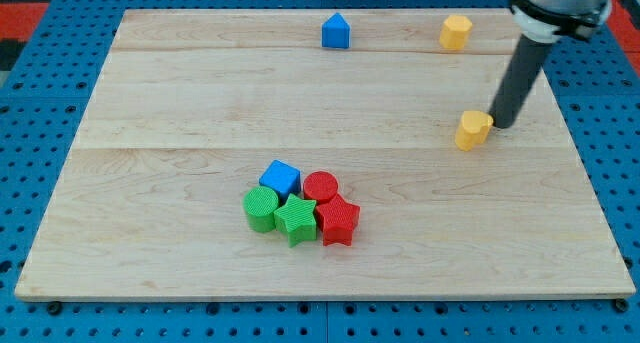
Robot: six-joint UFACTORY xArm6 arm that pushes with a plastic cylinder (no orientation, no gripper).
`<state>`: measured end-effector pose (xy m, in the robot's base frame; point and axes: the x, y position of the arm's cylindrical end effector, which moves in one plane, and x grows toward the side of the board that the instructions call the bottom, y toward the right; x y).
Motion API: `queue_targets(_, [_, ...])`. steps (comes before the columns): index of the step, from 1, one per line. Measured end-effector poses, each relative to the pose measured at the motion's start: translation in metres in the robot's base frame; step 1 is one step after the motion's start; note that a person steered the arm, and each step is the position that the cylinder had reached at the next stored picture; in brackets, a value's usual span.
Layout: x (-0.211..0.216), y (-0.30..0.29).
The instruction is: Move the yellow heart closer to the group of blocks
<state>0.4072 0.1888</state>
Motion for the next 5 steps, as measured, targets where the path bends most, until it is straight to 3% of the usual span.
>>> queue_targets(1, [0.021,-0.037])
queue_targets(2, [0.045,-0.036])
queue_targets(4, [0.063,-0.103])
queue_targets(5, [0.083,-0.104])
